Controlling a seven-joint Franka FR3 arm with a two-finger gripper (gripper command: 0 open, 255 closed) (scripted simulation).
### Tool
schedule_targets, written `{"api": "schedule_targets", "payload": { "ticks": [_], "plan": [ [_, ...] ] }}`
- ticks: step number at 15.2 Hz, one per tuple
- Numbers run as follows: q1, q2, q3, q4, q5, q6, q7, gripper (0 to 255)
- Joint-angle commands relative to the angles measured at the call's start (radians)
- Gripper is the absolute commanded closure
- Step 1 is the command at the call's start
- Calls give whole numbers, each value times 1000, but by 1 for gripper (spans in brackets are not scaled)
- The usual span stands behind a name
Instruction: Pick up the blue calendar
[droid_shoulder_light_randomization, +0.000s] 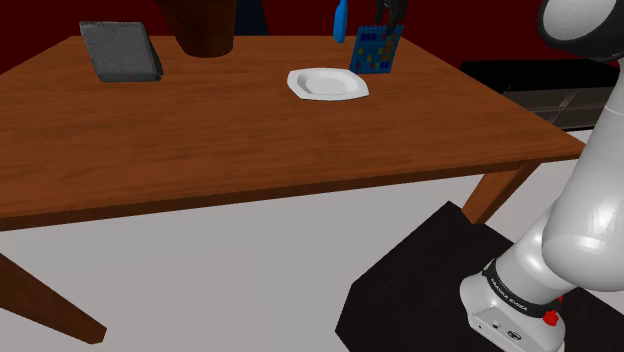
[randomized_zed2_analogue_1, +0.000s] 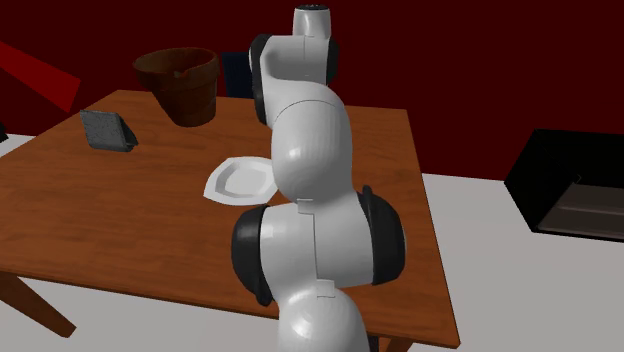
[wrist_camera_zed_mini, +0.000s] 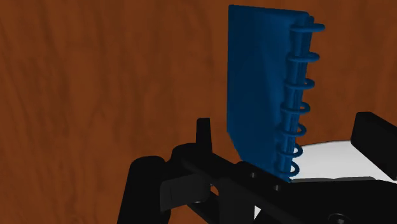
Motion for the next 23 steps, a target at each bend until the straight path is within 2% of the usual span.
{"api": "schedule_targets", "payload": {
  "ticks": [1, 4, 5, 14, 23],
  "plan": [
    [7, -16, 1, -49, -6, 35, 1, 0],
    [11, -24, 2, -82, -10, 60, 2, 0],
    [9, -26, 1, -85, -10, 61, 0, 255],
    [11, -24, 2, -82, -10, 60, 2, 255],
    [-18, 41, -2, 135, 17, -95, -4, 255]
  ]
}}
